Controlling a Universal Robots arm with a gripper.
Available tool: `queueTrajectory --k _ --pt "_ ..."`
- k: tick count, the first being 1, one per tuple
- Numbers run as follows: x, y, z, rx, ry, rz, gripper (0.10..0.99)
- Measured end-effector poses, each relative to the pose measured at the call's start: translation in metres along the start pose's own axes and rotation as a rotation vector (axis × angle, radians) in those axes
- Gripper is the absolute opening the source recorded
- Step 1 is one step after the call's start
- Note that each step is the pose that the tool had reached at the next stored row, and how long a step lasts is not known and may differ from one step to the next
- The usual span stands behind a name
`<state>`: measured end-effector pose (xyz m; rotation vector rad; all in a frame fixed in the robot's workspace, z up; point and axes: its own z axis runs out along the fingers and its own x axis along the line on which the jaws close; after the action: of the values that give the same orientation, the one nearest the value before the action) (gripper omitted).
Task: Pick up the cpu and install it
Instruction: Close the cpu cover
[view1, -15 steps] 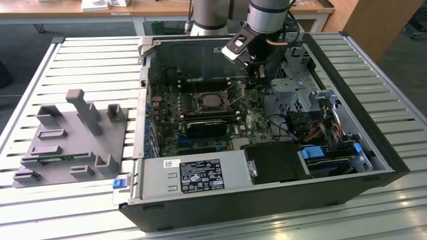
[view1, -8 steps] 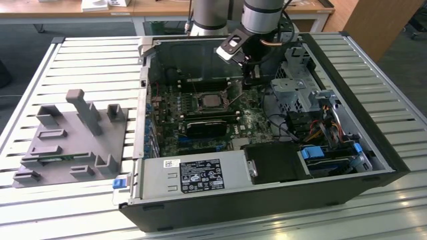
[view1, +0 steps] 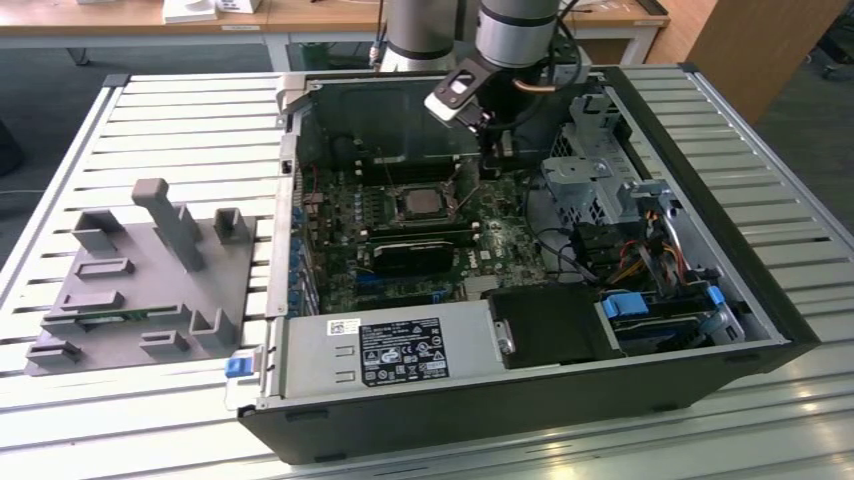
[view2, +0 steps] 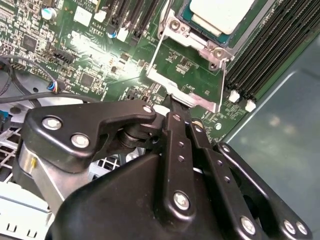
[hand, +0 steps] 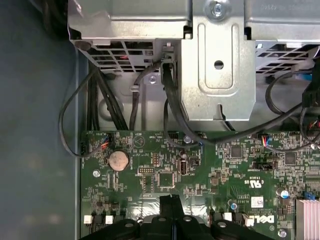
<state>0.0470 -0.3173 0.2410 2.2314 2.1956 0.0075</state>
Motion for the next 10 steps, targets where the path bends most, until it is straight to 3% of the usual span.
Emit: queueTrajectory --k 10 --pt "-0.0001 -0.0041 0.0 0.0 0.0 0.0 0.106"
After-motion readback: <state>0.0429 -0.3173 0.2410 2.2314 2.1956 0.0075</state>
